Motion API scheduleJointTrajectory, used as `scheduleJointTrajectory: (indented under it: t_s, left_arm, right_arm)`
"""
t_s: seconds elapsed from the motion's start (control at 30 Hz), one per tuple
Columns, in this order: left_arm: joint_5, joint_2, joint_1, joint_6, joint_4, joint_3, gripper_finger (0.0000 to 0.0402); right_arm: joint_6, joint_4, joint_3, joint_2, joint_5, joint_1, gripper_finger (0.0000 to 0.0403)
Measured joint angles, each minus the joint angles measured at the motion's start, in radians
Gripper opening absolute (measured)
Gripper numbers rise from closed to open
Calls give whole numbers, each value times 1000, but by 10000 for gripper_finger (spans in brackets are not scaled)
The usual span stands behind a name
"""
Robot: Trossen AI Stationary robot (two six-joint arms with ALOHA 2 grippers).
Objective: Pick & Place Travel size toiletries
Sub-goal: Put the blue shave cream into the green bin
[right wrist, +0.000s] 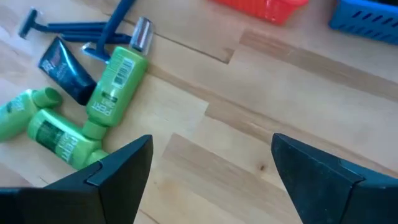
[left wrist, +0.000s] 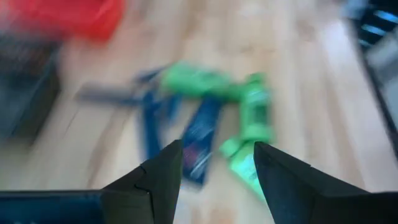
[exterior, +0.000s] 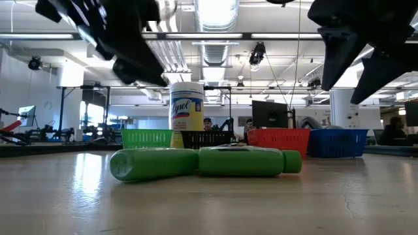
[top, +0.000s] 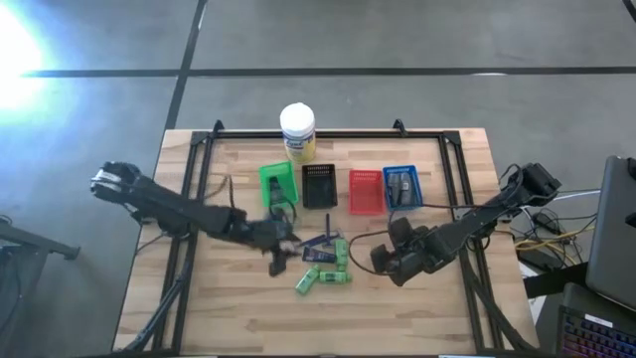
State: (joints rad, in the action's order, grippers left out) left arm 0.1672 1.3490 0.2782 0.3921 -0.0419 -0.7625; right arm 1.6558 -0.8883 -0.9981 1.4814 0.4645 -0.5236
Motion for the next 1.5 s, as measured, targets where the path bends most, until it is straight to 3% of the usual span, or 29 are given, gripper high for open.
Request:
scheduleJointTrajectory:
  t_s: [0.2,0.5,1.0,1.33,1.5]
  left_arm:
    - [36,238,17,-245,16,-176,202]
    - [-18,489,12,-317,-180,-409,202]
    - [-50,540,-49,-339,-212,-431,256]
    - [-103,592,-51,-322,-201,-428,233]
    - [-104,594,-50,-310,-202,-428,202]
  right_arm:
    - [7,0,0,8,-29,0,343]
    - [12,1,0,7,-65,-8,352]
    - [19,2,0,7,-65,-24,331]
    - [20,0,0,7,-64,-24,354]
    - [20,-2,0,7,-64,-24,345]
